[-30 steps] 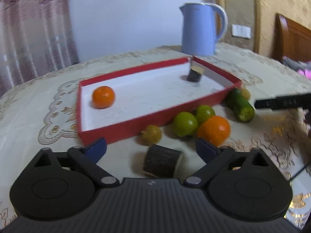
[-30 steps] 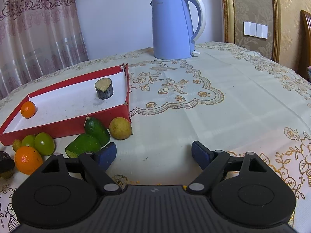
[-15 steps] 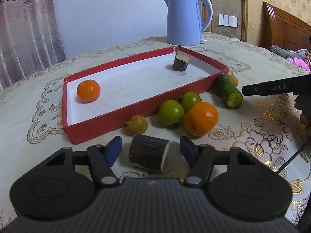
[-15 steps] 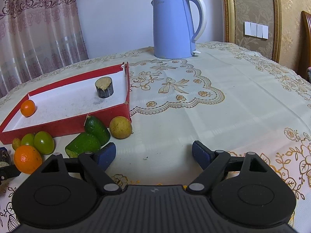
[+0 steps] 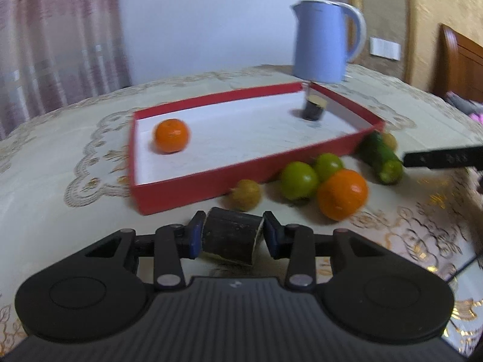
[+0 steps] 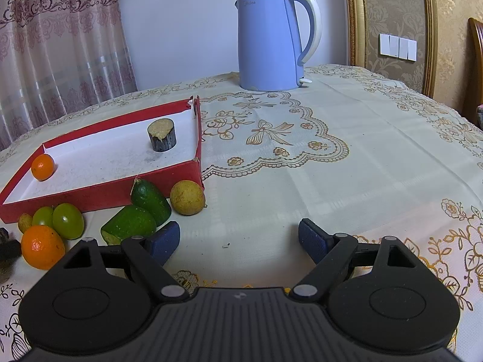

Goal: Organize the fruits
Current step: 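Close the right gripper on the cut green gourd piece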

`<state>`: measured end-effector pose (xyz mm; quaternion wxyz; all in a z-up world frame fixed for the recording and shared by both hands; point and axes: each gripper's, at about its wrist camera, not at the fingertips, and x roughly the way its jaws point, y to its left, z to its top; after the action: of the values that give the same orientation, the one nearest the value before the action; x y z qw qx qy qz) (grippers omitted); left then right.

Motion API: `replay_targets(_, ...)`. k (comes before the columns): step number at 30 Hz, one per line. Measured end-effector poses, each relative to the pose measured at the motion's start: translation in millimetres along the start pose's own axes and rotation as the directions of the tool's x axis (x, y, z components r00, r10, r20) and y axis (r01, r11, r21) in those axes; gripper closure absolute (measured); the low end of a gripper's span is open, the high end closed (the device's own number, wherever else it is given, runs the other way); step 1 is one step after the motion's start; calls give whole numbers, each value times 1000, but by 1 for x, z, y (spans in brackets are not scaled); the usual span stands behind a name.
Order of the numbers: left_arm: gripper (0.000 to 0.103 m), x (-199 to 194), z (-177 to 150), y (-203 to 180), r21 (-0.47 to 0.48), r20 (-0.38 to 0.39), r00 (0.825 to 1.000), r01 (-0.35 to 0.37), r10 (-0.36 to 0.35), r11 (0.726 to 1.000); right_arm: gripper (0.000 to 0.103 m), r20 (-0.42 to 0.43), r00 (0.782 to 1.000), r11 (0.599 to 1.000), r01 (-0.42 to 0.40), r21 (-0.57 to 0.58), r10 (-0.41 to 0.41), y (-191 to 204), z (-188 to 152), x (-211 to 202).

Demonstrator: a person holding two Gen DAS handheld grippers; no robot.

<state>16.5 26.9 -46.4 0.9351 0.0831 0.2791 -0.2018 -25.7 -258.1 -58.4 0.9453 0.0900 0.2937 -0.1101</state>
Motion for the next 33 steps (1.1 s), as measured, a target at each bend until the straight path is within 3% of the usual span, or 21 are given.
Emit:
replay_targets(5,66,4,1,15,-82,-12,999,-49,48,995,17,5,1000,1000,-6,8,6,-1,0,-1)
replay_targets(9,66,4,1,15,-75,-12,999,-54,53,996,17,31,999,999,-10,34,9,-4,-4,-8)
replay_targets(15,66,3,-1,14,-68,-12,999,-53,52,996,17,11,990,985,-144,97,144,0,1,-18)
replay_targets(23,67,2,-1,13,-59,-8,999,-48,48,997,18,8,982,982,-189,-8,189,40,3,-14)
replay_targets(29,67,2,-1,13,-59,-8,999,-45,45,997,47,-18,986,985,-168,-48,167,57,4,1)
replay_targets(33,66,2,-2,13,-60,-8,999,-42,42,997,54,-20,987,985,-158,-62,157,60,1,6)
